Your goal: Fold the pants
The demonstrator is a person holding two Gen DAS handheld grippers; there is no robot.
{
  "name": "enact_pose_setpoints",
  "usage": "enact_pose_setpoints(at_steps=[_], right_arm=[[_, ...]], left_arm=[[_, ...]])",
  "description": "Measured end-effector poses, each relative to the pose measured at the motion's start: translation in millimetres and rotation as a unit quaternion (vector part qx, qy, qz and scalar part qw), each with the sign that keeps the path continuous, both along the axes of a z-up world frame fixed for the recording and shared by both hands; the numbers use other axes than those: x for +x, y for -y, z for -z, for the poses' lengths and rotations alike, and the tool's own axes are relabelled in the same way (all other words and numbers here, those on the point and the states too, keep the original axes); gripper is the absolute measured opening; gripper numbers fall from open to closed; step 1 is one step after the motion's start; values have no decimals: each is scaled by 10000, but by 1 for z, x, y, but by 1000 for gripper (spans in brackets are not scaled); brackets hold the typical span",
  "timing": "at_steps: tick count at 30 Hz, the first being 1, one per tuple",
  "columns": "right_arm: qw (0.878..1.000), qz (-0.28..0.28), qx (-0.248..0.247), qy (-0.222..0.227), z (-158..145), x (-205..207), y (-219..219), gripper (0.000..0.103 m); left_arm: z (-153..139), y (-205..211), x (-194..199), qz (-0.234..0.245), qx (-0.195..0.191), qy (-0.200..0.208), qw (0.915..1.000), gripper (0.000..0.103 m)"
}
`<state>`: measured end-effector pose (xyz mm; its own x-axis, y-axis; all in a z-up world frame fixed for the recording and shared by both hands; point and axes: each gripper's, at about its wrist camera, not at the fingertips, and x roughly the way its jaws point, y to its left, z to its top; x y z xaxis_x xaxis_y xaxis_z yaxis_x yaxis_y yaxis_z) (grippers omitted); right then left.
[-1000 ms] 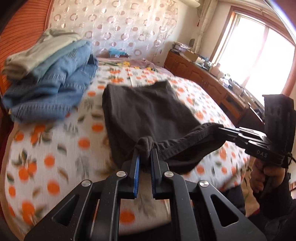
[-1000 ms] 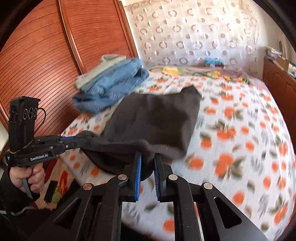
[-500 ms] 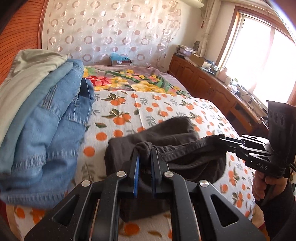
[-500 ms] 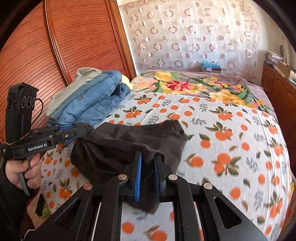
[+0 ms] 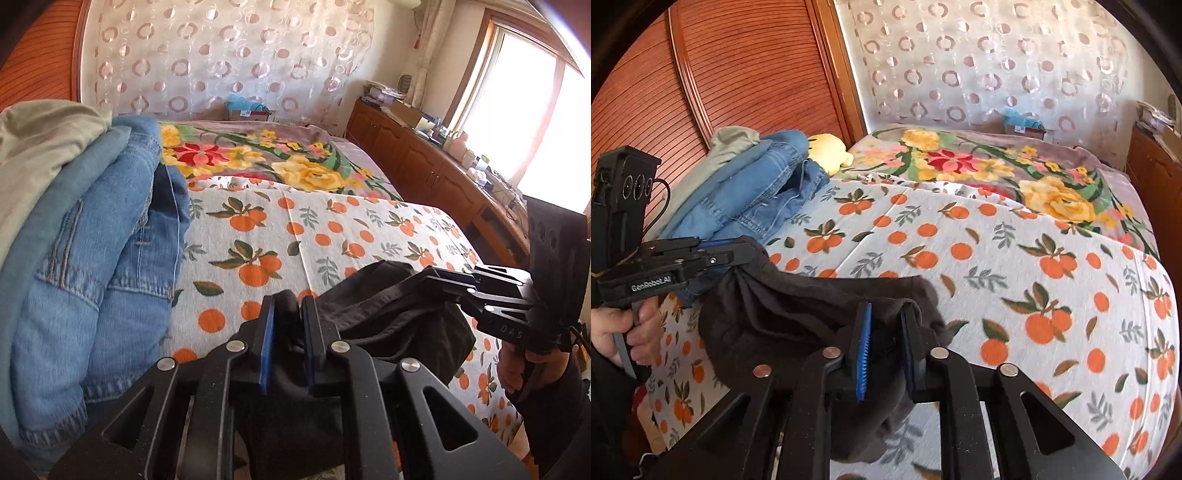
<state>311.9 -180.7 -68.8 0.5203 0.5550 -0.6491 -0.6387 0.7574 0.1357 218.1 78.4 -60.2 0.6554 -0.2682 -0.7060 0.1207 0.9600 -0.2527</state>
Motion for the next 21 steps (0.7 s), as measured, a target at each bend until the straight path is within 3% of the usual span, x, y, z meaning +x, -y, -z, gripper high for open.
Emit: enact_pose_setpoints(at_steps=[2,6,8,15,21], right_arm=[[10000,-32,37,-5,-3,1,2,20],[9998,64,-32,194,-12,-3,8,33],[9997,62,25,227,-15,-7,13,37],[9992,-181,-190,318,-8,-31,15,48],[9971,-410,-577,273,2,-31,4,49]], left_arm=[[-4,0,0,28,59,56,10000,23],[-9,-1,-6,79,140,162,9997,43],[-10,-2,-11,77,205,209,9995,47],[4,0,-32,155,277,15,9995,48],[18,2,-31,170,354,-195,9990,48]])
